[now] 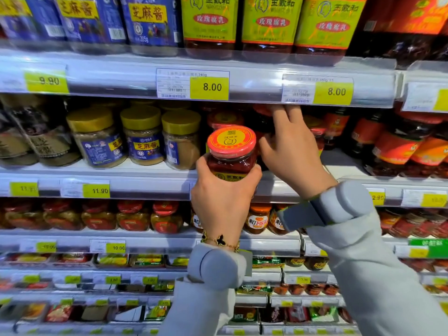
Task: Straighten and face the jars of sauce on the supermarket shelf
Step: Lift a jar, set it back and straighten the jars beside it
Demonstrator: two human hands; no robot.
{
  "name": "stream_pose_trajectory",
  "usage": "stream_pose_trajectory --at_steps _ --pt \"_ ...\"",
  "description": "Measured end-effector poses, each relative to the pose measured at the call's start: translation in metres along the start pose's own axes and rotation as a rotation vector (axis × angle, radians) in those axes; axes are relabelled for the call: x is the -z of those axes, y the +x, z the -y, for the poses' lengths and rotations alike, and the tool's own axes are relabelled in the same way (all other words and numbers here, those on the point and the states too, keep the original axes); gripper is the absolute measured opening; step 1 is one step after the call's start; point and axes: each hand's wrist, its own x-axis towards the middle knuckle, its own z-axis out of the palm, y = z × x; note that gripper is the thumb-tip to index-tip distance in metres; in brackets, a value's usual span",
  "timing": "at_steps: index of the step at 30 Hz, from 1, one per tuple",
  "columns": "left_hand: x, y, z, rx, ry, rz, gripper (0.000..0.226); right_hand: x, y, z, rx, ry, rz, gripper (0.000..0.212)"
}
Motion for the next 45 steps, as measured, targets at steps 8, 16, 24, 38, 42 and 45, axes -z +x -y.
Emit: stream_pose_trajectory --at_steps 8,16,24,38,42,45 --pt "0.003 -0.001 0.002 0.007 -0.017 -0.005 0.071 -0.003 -0.025 0.002 -0.004 0.07 -0.106 0.043" --pt "0.002 -0.004 0.009 0.02 -0.018 -0.025 0.068 -0.018 -0.038 0.001 -0.082 0.38 -0.41 0.039" --pt "-0.002 -0.009 0.01 0.041 0.003 -0.083 0.074 -0.017 -0.043 -0.009 -0.108 0.468 -0.404 0.061" --pt "-0.022 -0.023 -0.012 0.027 -0.006 -0.147 0.072 0.033 -0.066 -0.039 -0.196 0.541 -0.545 0.062" --pt "-0.031 -0.026 -0.013 0.041 -0.012 -0.147 0.067 0.037 -0.07 -0.064 -0.299 0.582 -0.569 0.06" --pt "-0.04 -0.028 -0.016 0.038 -0.028 -0.141 0.071 0.038 -0.068 -0.088 -0.33 0.573 -0.62 0.06"
